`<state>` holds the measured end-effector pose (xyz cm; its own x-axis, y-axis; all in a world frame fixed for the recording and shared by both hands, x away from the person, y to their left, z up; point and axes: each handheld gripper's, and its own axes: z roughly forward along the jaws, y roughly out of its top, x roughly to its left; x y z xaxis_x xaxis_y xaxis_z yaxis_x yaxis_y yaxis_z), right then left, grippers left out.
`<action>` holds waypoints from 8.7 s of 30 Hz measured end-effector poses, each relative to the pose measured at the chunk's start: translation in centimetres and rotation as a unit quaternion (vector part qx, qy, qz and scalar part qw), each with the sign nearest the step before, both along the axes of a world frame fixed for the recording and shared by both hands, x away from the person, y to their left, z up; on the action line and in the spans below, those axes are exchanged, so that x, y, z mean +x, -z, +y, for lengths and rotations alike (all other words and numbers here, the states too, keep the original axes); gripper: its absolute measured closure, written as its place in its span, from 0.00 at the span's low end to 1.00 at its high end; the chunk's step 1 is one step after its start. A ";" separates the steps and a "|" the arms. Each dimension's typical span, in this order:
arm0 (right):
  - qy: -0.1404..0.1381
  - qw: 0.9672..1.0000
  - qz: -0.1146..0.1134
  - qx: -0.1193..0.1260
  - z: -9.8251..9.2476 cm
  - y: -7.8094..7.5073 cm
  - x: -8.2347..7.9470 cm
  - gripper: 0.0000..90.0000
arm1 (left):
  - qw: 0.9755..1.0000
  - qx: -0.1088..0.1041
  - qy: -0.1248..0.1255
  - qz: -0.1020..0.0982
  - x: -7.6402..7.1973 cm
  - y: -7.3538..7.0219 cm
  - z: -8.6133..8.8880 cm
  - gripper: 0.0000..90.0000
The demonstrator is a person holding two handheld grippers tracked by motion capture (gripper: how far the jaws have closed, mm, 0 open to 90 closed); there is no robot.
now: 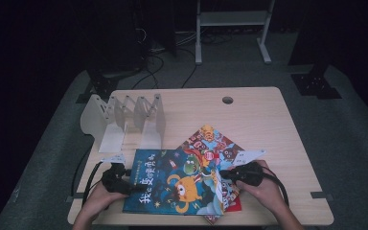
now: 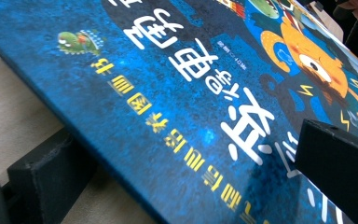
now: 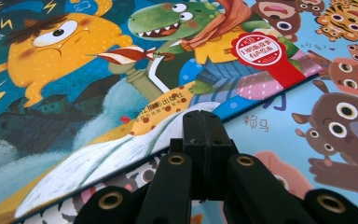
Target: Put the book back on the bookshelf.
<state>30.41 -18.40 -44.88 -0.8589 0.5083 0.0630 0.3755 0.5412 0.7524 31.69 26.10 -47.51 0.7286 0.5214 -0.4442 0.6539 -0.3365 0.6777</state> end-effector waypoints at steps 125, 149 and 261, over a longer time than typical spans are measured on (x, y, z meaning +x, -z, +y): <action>-0.032 0.999 0.025 0.006 3.5 -0.2 -0.8 0.98 | 0.988 0.101 0.111 -0.031 9.5 -23.0 -8.6 0.70; -0.020 1.000 0.020 0.011 5.7 -0.2 1.7 0.94 | 0.978 0.157 0.132 -0.025 12.7 -27.1 -12.8 0.81; 0.347 0.937 -0.009 -0.022 -13.2 3.7 8.7 0.23 | 0.979 0.189 -0.073 -0.030 4.4 -32.0 8.9 0.91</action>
